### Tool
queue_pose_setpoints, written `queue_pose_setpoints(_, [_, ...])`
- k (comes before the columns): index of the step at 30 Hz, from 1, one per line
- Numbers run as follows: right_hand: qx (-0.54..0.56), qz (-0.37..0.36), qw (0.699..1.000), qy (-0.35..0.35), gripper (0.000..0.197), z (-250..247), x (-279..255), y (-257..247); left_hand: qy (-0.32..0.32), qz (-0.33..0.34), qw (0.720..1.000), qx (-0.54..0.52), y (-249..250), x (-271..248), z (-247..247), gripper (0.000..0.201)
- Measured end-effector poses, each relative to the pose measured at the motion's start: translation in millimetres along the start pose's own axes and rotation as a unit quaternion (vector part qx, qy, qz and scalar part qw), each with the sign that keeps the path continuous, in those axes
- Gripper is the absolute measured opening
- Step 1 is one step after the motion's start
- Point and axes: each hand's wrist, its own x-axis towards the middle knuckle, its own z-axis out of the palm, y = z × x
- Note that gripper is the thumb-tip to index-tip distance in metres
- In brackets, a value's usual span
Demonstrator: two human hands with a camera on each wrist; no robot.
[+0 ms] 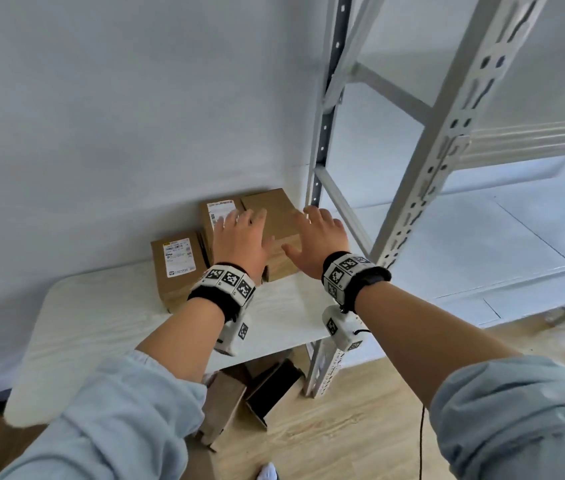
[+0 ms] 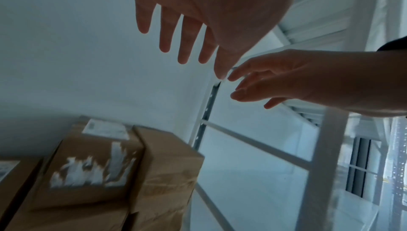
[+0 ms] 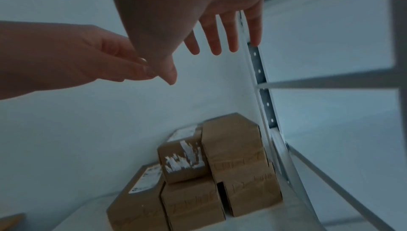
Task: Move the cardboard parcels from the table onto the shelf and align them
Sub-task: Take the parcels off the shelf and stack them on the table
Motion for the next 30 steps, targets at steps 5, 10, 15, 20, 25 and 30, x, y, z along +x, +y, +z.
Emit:
queue_pose_setpoints(5, [-0.004,-0.014,0.999,0.050,0.049,-59.6,-78.8,11.4,0.072,0.027,0.997,-0.025,61.6,-59.1,-61.5,0.049])
queue_pose_setpoints(10, [0.016,-0.017,0.995,0.100,0.040,-120.5,-183.0,37.1,0.106,0.064,0.990,-0.071,147.5,-130.2,-111.6,0.045])
queue_pose_setpoints(15, [0.003,0.033,0.987,0.155,0.038,-172.3,-279.6,89.3,0.126,0.114,0.980,-0.101,236.8,-186.4,-141.2,0.046])
queue_pose_setpoints(20, [-0.046,0.091,0.980,0.169,0.039,-213.1,-345.2,153.8,0.123,0.151,0.972,-0.132,314.9,-212.9,-160.3,0.045])
queue_pose_setpoints(25, [-0.072,0.141,0.968,0.193,0.043,-248.9,-372.0,216.2,0.120,0.191,0.965,-0.132,370.5,-205.6,-171.4,0.047])
queue_pose_setpoints(30, [-0.107,0.173,0.956,0.212,0.051,-270.2,-372.1,281.6,0.122,0.230,0.958,-0.123,410.7,-164.9,-169.9,0.050])
